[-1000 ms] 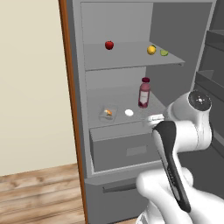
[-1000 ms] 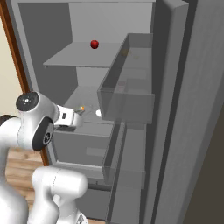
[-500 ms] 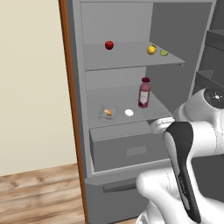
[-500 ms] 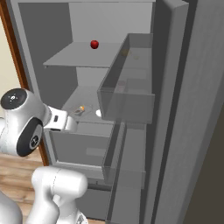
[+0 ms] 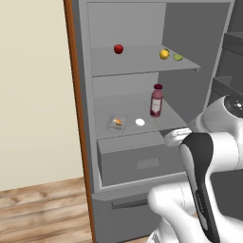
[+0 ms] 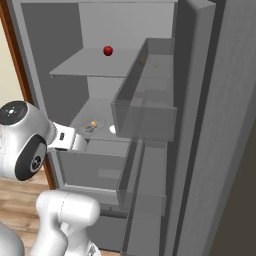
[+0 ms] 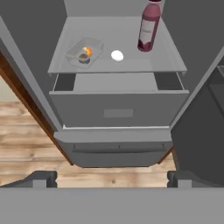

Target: Place the tupperware on the second highest shelf of the fridge. Make space for the tupperware among the existing items by rearranging them on the shelves if needed. Close the fridge door when finished.

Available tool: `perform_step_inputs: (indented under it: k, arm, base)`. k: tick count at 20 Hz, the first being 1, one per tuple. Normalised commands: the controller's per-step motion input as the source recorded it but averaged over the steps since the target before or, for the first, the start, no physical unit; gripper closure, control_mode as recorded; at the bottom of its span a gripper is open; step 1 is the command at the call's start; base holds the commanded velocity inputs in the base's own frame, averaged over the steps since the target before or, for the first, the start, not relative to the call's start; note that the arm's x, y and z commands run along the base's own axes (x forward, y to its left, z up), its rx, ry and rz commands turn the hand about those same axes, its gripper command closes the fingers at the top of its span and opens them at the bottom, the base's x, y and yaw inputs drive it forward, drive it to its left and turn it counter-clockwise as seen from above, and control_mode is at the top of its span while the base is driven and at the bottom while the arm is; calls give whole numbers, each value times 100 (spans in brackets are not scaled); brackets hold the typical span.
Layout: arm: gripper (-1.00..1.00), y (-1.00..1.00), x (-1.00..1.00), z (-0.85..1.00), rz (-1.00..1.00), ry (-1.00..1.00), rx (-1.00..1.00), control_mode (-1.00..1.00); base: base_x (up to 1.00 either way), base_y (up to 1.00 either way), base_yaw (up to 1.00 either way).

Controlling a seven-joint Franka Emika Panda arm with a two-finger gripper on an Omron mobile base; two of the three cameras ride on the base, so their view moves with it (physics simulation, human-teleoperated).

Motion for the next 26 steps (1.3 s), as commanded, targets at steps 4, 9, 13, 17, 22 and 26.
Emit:
perform_step_inputs:
  k: [4,9,13,17,22,26]
  arm:
    - [-100,0,0,0,0,0,0,100]
    - [-100,0,0,0,0,0,0,100]
    - [-100,0,0,0,0,0,0,100]
    - [-100,0,0,0,0,0,0,100]
    - [-100,0,0,0,0,0,0,100]
    - [-100,0,0,0,0,0,0,100]
  base:
    - [-43,0,0]
    - [-79,0,0]
    - [-78,0,0]
    - [-69,0,0]
    - [-60,1,0]
    - [-31,17,0]
